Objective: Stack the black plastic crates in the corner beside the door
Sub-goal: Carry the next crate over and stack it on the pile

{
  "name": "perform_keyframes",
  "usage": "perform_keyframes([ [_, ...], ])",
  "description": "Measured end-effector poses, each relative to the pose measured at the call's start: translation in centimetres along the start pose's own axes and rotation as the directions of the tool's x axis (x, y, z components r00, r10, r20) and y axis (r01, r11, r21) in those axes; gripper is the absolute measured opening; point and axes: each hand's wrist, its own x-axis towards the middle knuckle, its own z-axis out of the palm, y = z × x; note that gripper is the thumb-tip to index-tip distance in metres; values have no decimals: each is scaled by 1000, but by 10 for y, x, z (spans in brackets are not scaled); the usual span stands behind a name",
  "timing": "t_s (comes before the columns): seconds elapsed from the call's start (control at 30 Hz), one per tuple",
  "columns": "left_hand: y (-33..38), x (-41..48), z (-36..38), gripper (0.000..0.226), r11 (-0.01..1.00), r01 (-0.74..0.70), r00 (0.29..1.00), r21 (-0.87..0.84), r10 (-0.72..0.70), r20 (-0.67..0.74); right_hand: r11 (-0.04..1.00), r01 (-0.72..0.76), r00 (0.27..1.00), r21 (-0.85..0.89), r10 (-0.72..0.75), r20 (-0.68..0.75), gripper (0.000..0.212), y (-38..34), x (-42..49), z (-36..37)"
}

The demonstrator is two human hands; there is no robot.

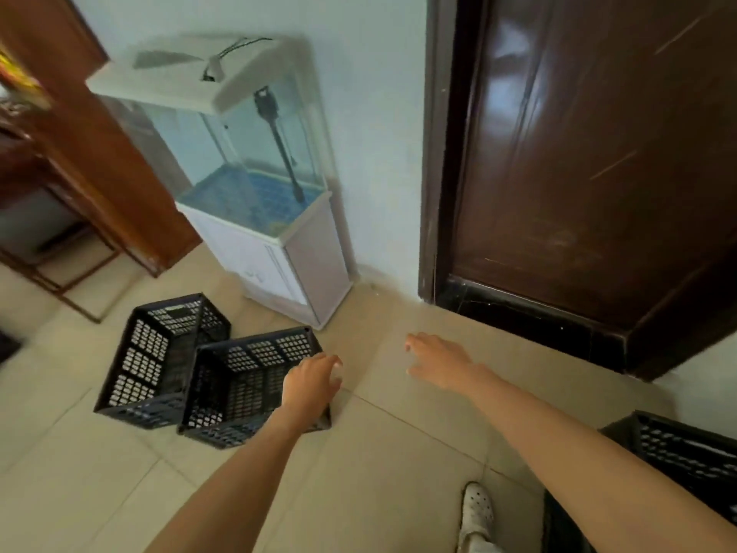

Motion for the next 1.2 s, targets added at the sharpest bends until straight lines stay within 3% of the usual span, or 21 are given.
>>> perform_keyframes([
  [0.23, -135, -87, -34, 28, 950, 275, 945, -150, -296, -142, 966, 250, 968, -70, -249, 24, 40, -159, 58, 17],
  [0.37, -202, -124, -34, 28, 885, 404, 889, -229, -439, -128, 885, 457, 889, -90, -450, 88, 34, -243, 89, 34],
  [0.53, -284, -143, -38, 27, 833, 486, 842, -263, -527, -114, 780, 601, 799, -174, -579, 164, 31, -324, 134, 58],
  [0.63, -334, -134, -58, 26, 806, 521, 805, -282, -573, -153, 744, 639, 769, -195, -607, 201, 32, -367, 175, 62],
  [0.9, -448, -112, -111, 26, 721, 596, 702, -354, -682, -205, 764, 627, 777, -151, -599, 193, 21, -481, 286, 46],
  [1.2, -591, -127, -113, 27, 675, 652, 670, -344, -726, -154, 728, 649, 756, -219, -586, 292, 26, -608, 346, 82],
])
